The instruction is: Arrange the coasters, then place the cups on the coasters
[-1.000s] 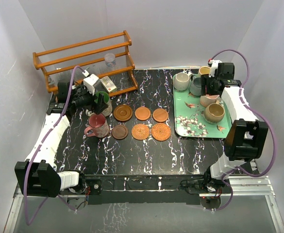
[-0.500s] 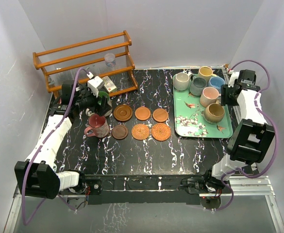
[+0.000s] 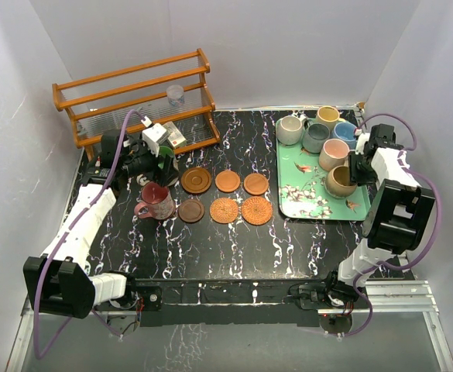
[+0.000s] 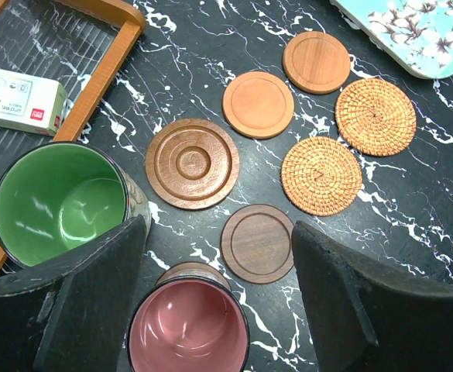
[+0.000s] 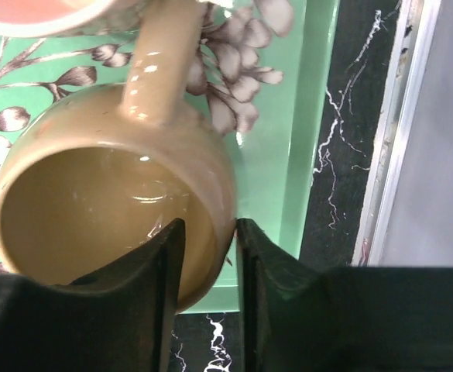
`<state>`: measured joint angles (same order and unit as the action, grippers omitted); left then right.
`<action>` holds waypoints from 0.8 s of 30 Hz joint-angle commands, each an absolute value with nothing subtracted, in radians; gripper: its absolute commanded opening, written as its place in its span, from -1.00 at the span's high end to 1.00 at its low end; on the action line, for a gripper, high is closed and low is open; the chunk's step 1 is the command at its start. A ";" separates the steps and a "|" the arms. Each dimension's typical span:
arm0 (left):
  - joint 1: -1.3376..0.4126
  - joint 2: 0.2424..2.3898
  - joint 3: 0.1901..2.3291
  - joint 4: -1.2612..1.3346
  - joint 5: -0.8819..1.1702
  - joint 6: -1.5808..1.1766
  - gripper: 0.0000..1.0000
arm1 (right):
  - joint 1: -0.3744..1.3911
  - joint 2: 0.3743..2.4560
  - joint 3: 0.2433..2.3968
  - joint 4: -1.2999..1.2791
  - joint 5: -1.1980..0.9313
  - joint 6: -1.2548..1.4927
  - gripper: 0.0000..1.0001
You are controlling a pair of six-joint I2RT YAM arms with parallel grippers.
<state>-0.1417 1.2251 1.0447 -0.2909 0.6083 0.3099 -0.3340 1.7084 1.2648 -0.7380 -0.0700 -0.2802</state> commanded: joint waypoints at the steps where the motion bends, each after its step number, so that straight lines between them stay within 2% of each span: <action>1: -0.147 1.192 1.026 -0.275 0.626 0.301 -0.47 | -0.334 1.700 1.266 -0.696 -0.070 -0.284 0.54; 5: -0.146 1.184 1.027 -0.277 0.623 0.303 -0.47 | -0.334 1.661 1.255 -0.719 -0.122 -0.313 0.79; 11: -0.147 1.172 1.019 -0.276 0.633 0.307 -0.47 | -0.332 1.565 1.210 -0.766 -0.217 -0.436 1.00; 16: -0.147 1.159 1.004 -0.272 0.647 0.314 -0.47 | -0.301 1.467 1.184 -0.796 -0.357 -0.578 1.00; 24: -0.147 1.151 0.987 -0.292 0.741 0.357 -0.46 | -0.119 1.314 1.168 -0.741 -0.540 -0.719 1.00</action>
<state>-0.1417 1.1858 0.9966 -0.2852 0.6407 0.3218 -0.1848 1.4109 1.1484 -0.8108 -0.3370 -0.6304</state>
